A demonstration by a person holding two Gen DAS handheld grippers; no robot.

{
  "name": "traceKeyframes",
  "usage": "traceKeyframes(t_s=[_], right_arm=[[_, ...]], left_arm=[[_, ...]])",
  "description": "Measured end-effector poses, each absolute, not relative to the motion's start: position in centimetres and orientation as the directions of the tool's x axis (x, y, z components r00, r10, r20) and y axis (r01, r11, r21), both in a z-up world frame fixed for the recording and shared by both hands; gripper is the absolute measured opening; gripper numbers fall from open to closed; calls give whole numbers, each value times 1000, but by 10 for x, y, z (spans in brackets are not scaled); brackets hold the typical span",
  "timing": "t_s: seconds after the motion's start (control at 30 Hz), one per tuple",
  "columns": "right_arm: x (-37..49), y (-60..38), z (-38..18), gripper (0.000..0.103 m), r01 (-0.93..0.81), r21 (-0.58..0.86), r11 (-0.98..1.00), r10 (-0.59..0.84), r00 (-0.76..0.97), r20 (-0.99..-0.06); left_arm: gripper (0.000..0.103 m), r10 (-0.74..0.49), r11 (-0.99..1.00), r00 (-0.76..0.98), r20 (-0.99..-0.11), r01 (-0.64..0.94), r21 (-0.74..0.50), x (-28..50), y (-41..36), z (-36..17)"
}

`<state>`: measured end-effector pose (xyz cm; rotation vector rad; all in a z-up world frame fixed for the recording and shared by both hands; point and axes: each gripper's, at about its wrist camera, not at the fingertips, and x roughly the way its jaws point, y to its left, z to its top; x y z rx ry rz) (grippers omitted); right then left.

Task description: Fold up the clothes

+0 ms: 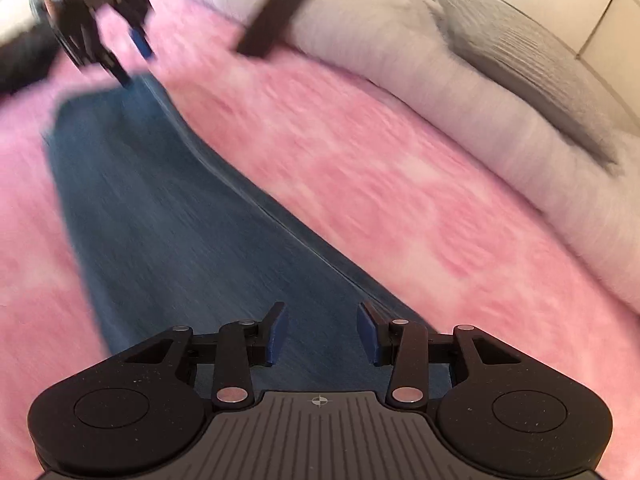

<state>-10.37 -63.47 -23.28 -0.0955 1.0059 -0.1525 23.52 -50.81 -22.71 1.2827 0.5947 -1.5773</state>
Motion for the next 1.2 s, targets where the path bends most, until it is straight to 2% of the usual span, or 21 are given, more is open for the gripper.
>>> traceKeyframes(t_s=[0.13, 0.2, 0.27, 0.37, 0.47, 0.7, 0.73, 0.77, 0.8, 0.83, 0.87, 0.9, 1.03, 1.1, 1.2], right_arm=[[-57, -613, -223, 42, 28, 27, 999, 5, 593, -806], [-27, -605, -220, 42, -14, 87, 996, 77, 614, -785], [7, -597, -218, 42, -63, 126, 990, 137, 622, -771], [54, -584, -224, 42, -146, 137, 980, 198, 592, -781], [99, -571, -232, 42, -221, 133, 966, 235, 544, -806], [162, -546, -255, 42, -312, 101, 945, 238, 441, -866], [168, -546, -259, 41, -310, 106, 945, 238, 427, -873], [174, -546, -262, 41, -306, 115, 945, 240, 411, -880], [179, -546, -265, 41, -301, 123, 945, 242, 395, -886], [181, -545, -267, 26, -297, 131, 946, 243, 382, -891], [181, -545, -266, 15, -299, 143, 943, 254, 372, -893], [180, -542, -262, 13, -305, 142, 942, 254, 370, -893], [171, -528, -242, 13, -388, 142, 911, 299, 383, -874], [174, -520, -250, 13, -413, 130, 902, 295, 368, -882], [178, -512, -267, 14, -406, 43, 913, 216, 393, -894]], left_arm=[[38, -390, -148, 105, -915, 973, 175, 247, -474, -215], [38, -398, 29, 107, -911, 994, 104, 247, -444, -209], [38, -429, 203, 53, -902, 978, -39, 246, -414, -208], [37, -482, 390, -14, -876, 892, -228, 235, -380, -222], [35, -541, 497, -60, -839, 782, -376, 223, -362, -245], [33, -729, 591, -40, -683, 466, -658, 232, -349, -276], [32, -738, 596, -41, -673, 427, -680, 234, -349, -280], [21, -743, 604, -35, -669, 397, -691, 236, -349, -283], [4, -745, 607, -25, -666, 386, -694, 235, -348, -283], [1, -748, 610, -14, -664, 378, -696, 233, -348, -283], [1, -749, 614, 18, -662, 395, -684, 229, -345, -276], [1, -751, 615, 51, -659, 419, -668, 223, -342, -267], [1, -726, 648, 131, -675, 461, -607, 195, -329, -241], [4, -685, 693, 133, -716, 421, -585, 193, -326, -257], [10, -660, 714, 107, -744, 397, -576, 204, -330, -280]])
